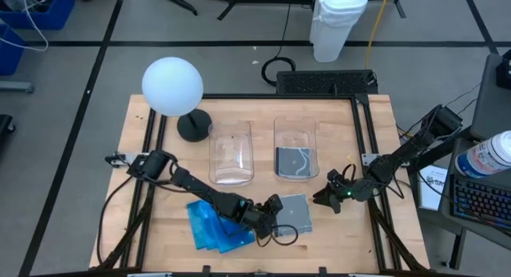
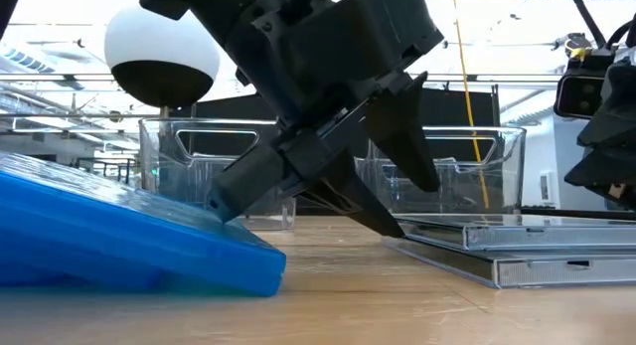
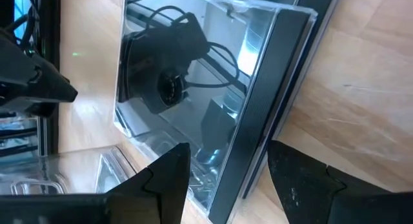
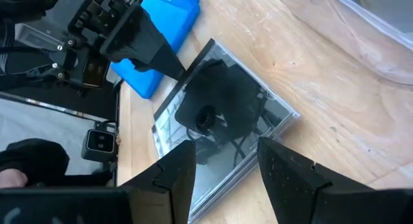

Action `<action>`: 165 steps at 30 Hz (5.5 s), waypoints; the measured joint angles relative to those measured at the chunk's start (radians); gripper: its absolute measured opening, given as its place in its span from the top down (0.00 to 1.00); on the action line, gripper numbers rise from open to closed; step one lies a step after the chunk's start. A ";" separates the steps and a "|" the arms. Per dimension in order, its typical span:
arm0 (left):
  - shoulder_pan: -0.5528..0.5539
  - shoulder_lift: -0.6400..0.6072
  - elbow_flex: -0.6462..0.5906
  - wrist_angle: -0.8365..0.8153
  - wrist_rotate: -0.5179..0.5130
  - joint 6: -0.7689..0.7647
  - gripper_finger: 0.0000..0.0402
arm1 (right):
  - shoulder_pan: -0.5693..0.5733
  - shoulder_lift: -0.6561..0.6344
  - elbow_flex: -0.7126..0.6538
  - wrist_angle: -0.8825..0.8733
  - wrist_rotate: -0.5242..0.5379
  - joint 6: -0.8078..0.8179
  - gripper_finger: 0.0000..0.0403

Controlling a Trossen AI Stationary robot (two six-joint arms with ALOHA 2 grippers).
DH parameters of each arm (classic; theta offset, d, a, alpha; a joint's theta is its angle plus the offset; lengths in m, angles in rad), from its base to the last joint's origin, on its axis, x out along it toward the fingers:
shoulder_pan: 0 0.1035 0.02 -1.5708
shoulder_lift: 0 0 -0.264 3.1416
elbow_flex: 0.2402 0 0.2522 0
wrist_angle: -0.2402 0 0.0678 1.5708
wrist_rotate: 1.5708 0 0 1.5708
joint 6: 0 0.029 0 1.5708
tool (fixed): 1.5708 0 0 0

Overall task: Pick & place jewel cases by type
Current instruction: Put the black CD case into the right transparent bin

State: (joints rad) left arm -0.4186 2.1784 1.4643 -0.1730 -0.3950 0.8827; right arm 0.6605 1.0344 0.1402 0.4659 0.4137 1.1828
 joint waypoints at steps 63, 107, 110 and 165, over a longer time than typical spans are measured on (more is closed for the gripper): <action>0.052 0.000 -0.001 0.102 0.090 -0.058 0.47 | -0.062 0.030 0.001 -0.127 -0.312 0.406 0.61; 0.026 0.000 0.000 0.075 -0.025 0.021 0.47 | -0.071 0.223 0.001 -0.047 -0.416 0.425 0.61; 0.019 0.001 -0.001 0.088 -0.085 0.068 0.47 | -0.070 0.223 0.001 -0.039 -0.405 0.406 0.61; 0.053 0.013 0.000 0.090 0.089 0.012 0.47 | -0.072 0.310 0.001 -0.014 -0.307 0.431 0.61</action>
State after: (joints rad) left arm -0.3654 2.1910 1.4639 -0.0831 -0.3059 0.8951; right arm 0.5890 1.3441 0.1417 0.4518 0.1070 1.6142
